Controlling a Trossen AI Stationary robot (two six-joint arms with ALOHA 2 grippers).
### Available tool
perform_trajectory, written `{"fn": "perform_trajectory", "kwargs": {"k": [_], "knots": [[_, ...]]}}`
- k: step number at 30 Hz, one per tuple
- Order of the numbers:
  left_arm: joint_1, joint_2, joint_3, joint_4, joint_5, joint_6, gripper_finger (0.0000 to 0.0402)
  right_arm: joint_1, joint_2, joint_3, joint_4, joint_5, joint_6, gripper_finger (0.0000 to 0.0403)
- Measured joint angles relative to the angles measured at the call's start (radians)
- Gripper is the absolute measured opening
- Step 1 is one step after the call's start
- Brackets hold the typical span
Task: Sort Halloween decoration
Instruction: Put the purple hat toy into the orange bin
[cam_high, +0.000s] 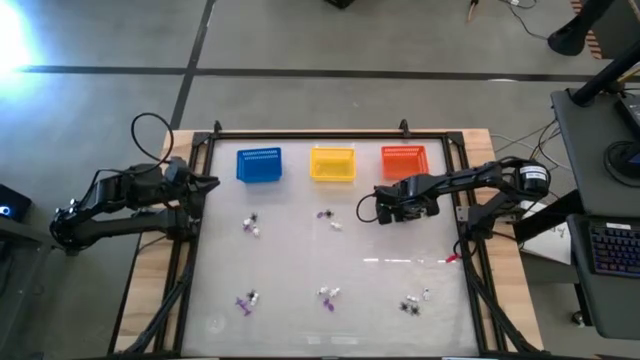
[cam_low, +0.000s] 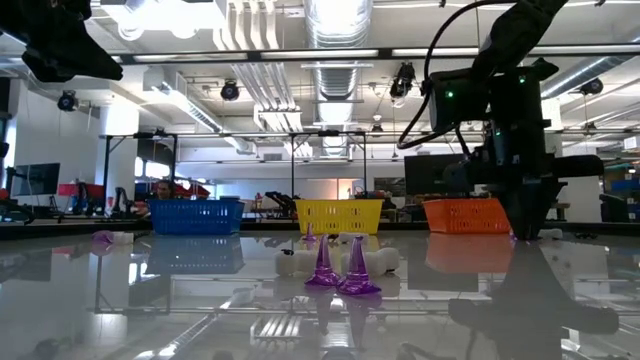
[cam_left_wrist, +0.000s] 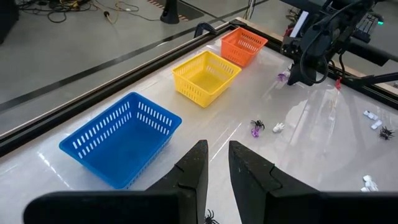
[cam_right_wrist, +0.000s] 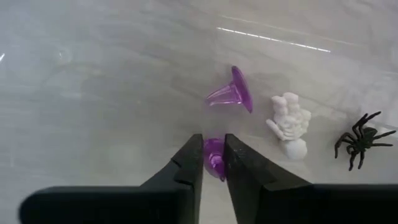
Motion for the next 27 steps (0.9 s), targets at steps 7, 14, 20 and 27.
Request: {"fn": "perform_trajectory", "kwargs": {"k": [7,14,20,27], "knots": [[0.000,0.000,0.000,0.000,0.000,0.000,0.0047,0.000,-0.002,0.001,-0.011,-0.002,-0.019,0.0011],[0.000,0.000,0.000,0.000,0.000,0.000,0.0047,0.002,-0.036,-0.003,-0.018,-0.024,-0.045,0.0009],[0.000,0.000,0.000,0.000,0.000,0.000,0.0047,0.002,-0.150,-0.003,-0.013,-0.023,-0.034,0.0009],[0.000,0.000,0.000,0.000,-0.001,0.000,0.0047,-0.020,-0.296,-0.002,-0.003,0.098,-0.002,0.0009]]}}
